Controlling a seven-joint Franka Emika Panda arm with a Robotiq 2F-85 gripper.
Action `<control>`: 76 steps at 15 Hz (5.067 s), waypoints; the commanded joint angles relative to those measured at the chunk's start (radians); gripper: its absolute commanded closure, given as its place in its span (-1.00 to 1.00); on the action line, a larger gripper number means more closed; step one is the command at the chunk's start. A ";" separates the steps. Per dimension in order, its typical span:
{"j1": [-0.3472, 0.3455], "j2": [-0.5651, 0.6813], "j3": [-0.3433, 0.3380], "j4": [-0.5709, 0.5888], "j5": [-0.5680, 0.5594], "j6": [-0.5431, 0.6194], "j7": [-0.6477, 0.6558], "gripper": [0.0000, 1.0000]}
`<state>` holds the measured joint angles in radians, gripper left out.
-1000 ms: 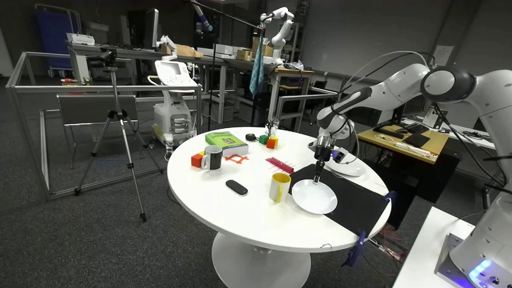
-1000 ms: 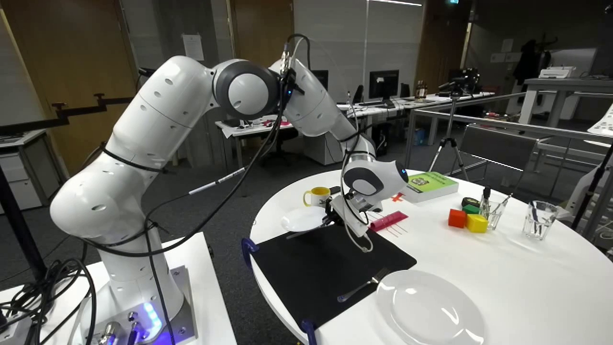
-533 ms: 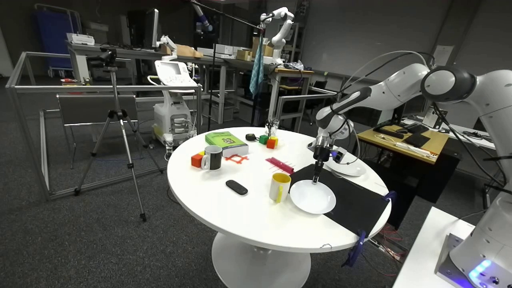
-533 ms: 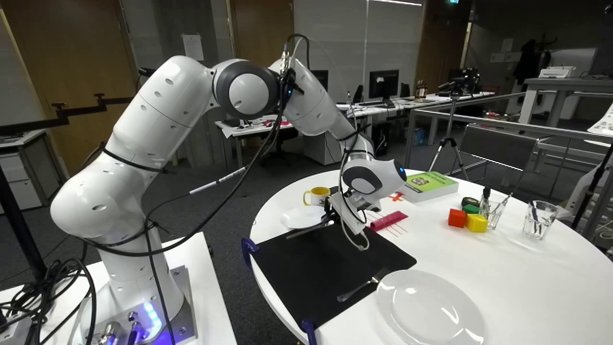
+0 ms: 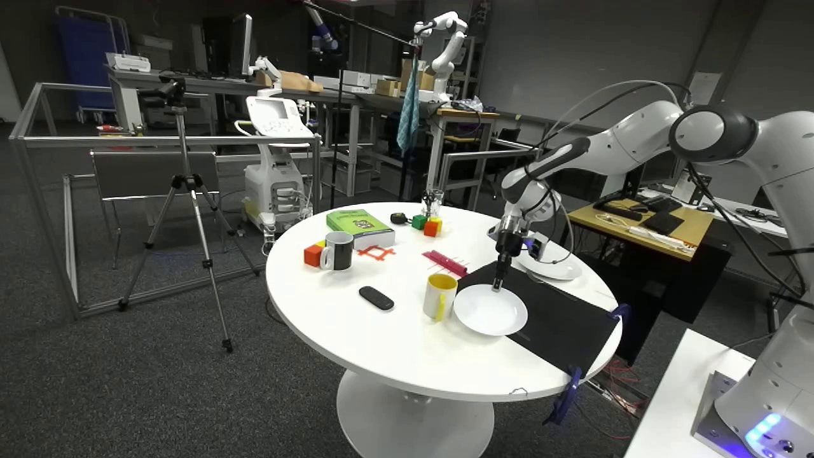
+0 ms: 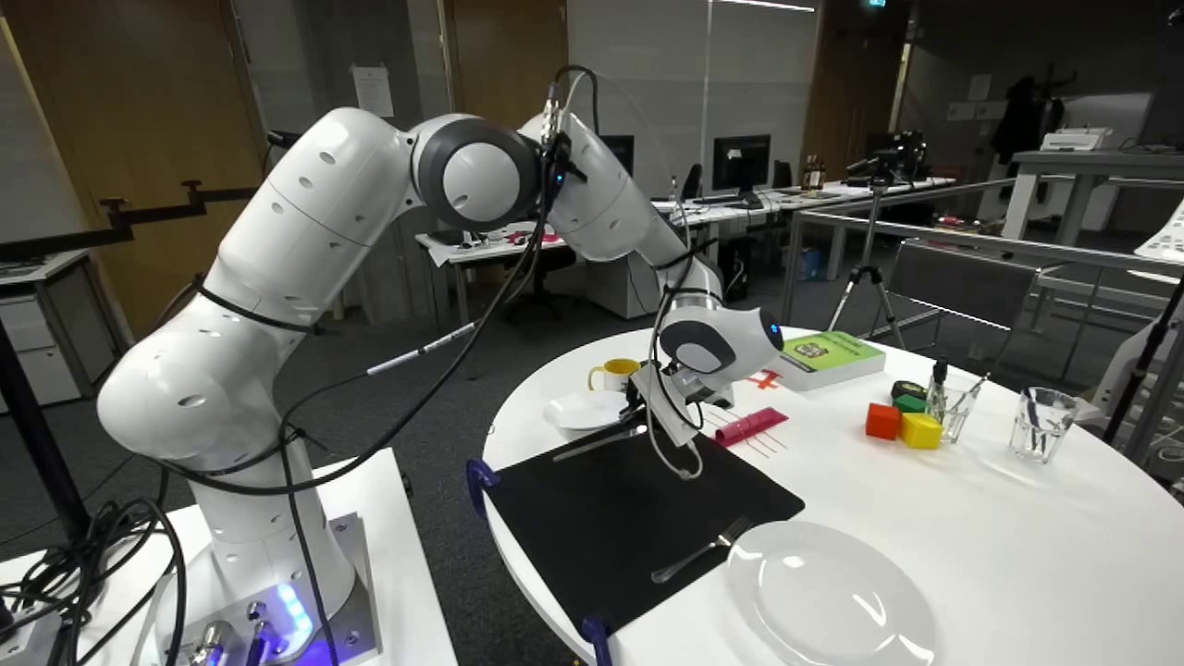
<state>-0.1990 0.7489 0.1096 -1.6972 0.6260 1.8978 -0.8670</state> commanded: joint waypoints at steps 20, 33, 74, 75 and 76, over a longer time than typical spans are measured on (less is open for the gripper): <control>0.006 0.001 0.003 0.017 0.264 0.192 0.236 0.98; 0.035 -0.033 -0.004 -0.067 0.117 0.163 0.206 0.98; 0.034 0.094 0.082 0.090 0.039 0.023 0.063 0.98; 0.036 0.098 0.084 0.095 0.037 0.022 0.066 0.98; 0.037 0.103 0.086 0.100 0.036 0.021 0.067 0.98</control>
<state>-0.1547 0.8382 0.1785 -1.6359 0.6630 1.9672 -0.8013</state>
